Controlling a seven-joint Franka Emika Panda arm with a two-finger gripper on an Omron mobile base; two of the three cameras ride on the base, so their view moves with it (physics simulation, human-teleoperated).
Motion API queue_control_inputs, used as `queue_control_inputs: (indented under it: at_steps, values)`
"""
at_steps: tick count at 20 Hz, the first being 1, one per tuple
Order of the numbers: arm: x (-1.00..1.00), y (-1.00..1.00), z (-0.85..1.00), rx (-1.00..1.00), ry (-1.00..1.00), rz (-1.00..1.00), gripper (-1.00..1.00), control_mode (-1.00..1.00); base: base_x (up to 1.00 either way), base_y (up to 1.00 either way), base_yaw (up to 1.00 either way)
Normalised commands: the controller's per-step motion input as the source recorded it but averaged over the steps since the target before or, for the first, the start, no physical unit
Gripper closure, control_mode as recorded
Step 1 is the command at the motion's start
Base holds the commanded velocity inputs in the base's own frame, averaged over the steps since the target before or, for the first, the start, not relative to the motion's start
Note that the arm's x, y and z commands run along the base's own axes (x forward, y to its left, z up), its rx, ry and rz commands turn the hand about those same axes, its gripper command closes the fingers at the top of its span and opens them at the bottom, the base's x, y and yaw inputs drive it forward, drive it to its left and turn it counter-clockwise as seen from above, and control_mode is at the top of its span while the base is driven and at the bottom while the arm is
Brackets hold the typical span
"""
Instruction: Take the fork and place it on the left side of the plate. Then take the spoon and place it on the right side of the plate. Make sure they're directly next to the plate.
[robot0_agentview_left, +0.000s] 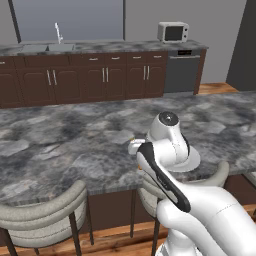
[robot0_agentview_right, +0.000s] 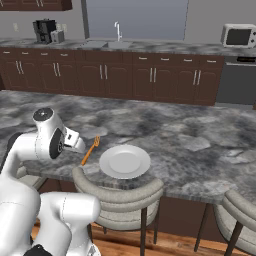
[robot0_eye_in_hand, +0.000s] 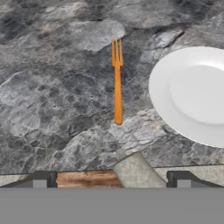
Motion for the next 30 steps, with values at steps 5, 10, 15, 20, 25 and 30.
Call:
queue_control_inputs:
  at_steps: [5, 10, 15, 20, 25, 30]
  values:
    - [-0.71, 0.0, 0.49, 0.01, -0.05, 0.0, -1.0, -1.0, 0.0, 0.0, 0.0]
    - [-0.91, -0.13, 0.4, 0.0, -0.1, 0.0, -1.0, -1.0, 0.0, 0.0, 0.0]
    - [-0.9, -0.24, 0.38, 0.0, -0.11, 0.0, -1.0, -1.0, 0.0, 0.0, 0.0]
    - [-0.56, -0.14, 0.12, 0.0, -0.02, 0.0, -1.0, -1.0, 0.0, 0.0, 0.0]
    - [-0.52, -0.14, 0.0, 0.01, 0.0, -0.01, -1.0, -1.0, 0.0, 0.0, 0.0]
    - [-0.47, -0.01, -0.02, 0.0, -0.01, -0.01, -1.0, 1.0, -0.12, 0.02, 0.0]
